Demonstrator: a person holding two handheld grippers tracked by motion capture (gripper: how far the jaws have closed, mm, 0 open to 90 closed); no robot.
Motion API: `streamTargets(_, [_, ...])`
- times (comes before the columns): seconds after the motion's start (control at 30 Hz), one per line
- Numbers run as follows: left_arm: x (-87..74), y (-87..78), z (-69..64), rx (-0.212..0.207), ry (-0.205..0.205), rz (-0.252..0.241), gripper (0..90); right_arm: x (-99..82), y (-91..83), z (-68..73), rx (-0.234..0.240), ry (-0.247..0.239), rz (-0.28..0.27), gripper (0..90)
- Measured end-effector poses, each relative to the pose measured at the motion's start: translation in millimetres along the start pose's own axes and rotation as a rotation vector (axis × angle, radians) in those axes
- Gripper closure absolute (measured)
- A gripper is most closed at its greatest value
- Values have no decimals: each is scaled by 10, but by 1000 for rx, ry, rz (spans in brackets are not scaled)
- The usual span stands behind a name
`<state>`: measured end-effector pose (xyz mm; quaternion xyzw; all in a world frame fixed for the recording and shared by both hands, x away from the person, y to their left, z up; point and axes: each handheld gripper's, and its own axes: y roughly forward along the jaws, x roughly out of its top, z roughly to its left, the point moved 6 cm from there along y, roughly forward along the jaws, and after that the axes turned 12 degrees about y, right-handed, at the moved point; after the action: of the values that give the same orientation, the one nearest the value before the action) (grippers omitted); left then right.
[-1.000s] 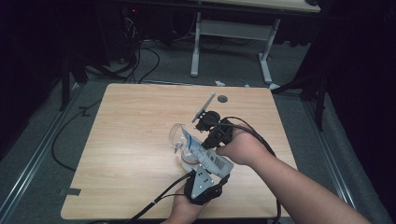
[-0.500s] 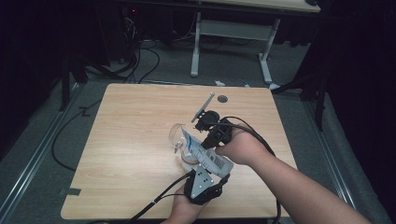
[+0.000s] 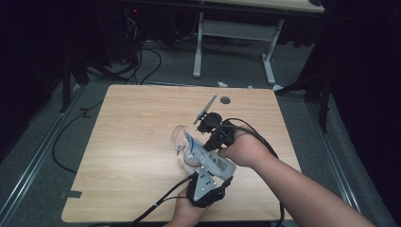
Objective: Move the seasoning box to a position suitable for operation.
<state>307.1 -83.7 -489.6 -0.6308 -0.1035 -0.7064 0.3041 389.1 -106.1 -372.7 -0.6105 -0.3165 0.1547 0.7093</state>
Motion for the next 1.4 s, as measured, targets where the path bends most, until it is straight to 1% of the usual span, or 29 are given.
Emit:
streamTargets(0.27, [0,0,-2,0,-2,-2,543,3,5,-2,-5,-2,2,896])
streamTargets(0.87, [5,-6,0,-1,-1,-4,543,11,18,6,2,-4,-2,896])
streamTargets(1.13, [11,-10,9,-1,0,-4,543,14,8,5,-1,2,-2,896])
streamTargets(1.2, [12,-13,14,-1,4,-2,543,20,7,5,-2,-6,-2,896])
streamTargets(1.4, [28,-11,16,0,-1,-8,542,33,7,16,0,-9,-2,895])
